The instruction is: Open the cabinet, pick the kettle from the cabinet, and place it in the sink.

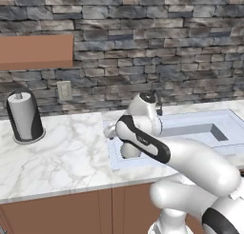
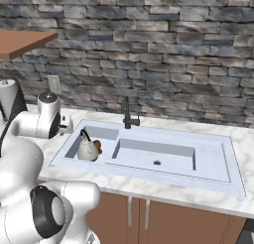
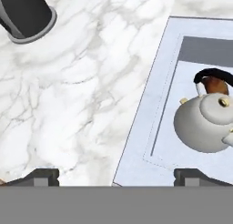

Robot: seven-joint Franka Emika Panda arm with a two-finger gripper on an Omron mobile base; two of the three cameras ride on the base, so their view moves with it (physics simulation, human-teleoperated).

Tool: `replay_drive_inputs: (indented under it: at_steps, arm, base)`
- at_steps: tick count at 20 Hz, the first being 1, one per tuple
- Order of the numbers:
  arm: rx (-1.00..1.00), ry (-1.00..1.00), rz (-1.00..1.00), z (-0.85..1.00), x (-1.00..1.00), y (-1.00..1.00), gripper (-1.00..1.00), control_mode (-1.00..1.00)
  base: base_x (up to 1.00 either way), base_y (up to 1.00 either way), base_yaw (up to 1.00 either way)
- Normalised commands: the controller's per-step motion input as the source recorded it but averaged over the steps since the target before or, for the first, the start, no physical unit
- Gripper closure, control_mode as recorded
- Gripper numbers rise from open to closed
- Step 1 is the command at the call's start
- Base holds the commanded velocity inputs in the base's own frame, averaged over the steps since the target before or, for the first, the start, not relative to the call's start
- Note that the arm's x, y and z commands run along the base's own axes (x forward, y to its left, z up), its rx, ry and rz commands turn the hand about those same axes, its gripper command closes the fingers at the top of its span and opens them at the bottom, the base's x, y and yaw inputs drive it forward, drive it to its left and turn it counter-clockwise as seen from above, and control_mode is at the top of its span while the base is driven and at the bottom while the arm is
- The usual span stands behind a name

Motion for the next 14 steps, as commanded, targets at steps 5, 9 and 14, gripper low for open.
replay_drive_inputs:
  at_steps: [5,9,14]
  arm:
    - [0.00,0.00,0.19,0.36,-0.37,0.00,-1.00,-1.00]
    - [0.00,0.00,0.13,0.35,-0.38,0.00,-1.00,-1.00]
    - [0.00,0.00,0.03,0.33,-0.38,-0.02,-1.00,-1.00]
  base:
    - [0.00,0.00,0.00]
    - [0.00,0.00,0.00]
    - [0.00,0.00,0.00]
